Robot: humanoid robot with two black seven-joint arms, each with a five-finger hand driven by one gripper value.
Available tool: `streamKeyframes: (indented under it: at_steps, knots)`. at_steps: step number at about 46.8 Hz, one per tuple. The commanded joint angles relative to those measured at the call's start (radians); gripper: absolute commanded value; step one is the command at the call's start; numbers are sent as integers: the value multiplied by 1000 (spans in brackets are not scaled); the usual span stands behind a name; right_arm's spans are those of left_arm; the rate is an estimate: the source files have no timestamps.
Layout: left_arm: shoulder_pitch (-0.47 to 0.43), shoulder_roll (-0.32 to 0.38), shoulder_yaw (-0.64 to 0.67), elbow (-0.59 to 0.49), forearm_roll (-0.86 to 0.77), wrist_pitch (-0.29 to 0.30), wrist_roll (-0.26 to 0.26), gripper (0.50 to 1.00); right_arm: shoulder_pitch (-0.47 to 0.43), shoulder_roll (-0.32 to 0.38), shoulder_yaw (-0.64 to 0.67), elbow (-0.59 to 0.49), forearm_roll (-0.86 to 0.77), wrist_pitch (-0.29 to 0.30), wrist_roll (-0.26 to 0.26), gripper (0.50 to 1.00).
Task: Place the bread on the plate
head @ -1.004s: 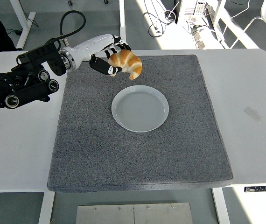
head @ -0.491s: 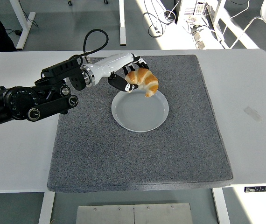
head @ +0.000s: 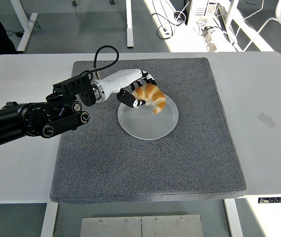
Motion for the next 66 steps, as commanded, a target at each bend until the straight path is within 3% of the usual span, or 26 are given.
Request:
streamKeyframes:
  at_steps: [1,23,31,40,42,48,58,66]
  knots:
    - [2,-15,28,18,0,1,0,500,0,0,0,0,0,0,0,1000]
    - [20,-42,48,55,-2,3,0,500,0,0,0,0,0,0,0,1000]
    - [22,-42,65,55,-2,3,0,566,0,0,0,0,0,0,0,1000]
    - [34,-40,72,57,-2,3,-2,583,0,0,0,0,0,0,0,1000]
    - [34,-40,71,57,-6,3,-2,616,0,0,0,0,0,0,0,1000]
    - [30,-39,56,57,-21,3,-2,795,0,0,0,0,0,0,0,1000]
    - [28,-34,10,55,-21,4,-3,898,0,0,0,0,0,0,0,1000]
    - [28,-32,8,51,-21,3,-5,928,0,0,0,0,0,0,0,1000]
